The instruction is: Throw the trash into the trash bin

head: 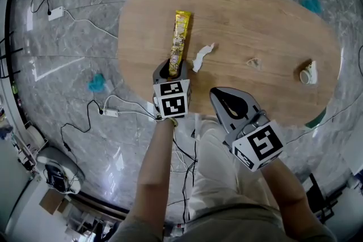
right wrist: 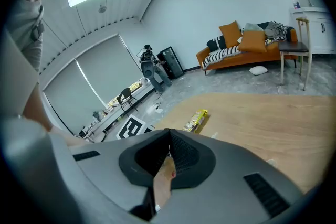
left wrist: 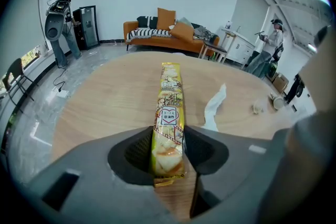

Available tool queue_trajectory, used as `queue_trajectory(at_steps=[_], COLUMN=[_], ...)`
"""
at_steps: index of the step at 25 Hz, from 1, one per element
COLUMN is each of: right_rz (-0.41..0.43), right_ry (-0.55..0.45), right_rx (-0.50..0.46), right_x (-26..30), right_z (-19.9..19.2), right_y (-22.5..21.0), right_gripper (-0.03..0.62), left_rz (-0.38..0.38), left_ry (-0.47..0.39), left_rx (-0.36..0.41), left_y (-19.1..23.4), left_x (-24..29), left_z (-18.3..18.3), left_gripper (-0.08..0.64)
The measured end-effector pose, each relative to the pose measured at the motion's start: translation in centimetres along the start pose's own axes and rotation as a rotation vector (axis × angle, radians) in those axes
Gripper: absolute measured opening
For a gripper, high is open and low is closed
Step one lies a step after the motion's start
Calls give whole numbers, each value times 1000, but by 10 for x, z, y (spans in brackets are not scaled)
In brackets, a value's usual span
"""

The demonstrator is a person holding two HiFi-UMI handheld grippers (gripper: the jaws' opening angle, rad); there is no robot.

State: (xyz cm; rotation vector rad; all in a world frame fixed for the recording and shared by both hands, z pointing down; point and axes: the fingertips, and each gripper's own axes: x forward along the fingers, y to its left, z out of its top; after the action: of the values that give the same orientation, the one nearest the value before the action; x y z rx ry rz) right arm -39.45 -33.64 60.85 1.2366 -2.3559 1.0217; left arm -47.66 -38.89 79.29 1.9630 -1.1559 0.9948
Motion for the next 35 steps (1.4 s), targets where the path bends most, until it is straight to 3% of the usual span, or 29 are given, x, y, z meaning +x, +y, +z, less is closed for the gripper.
queue_trajectory(at_steps=[16, 35], right_rz=[-1, 27], right_ry=[-10, -15], right_rx=[-31, -130], right_x=[-5, -49], right_z=[8, 36], right_y=[13, 48], right_gripper=[9, 8], left_rz=[-11, -39], left_ry=[-42, -96], left_rx=[-9, -45], left_y=[-3, -33], left_x=[-21, -90], left_z=[14, 38], left_gripper=[161, 160])
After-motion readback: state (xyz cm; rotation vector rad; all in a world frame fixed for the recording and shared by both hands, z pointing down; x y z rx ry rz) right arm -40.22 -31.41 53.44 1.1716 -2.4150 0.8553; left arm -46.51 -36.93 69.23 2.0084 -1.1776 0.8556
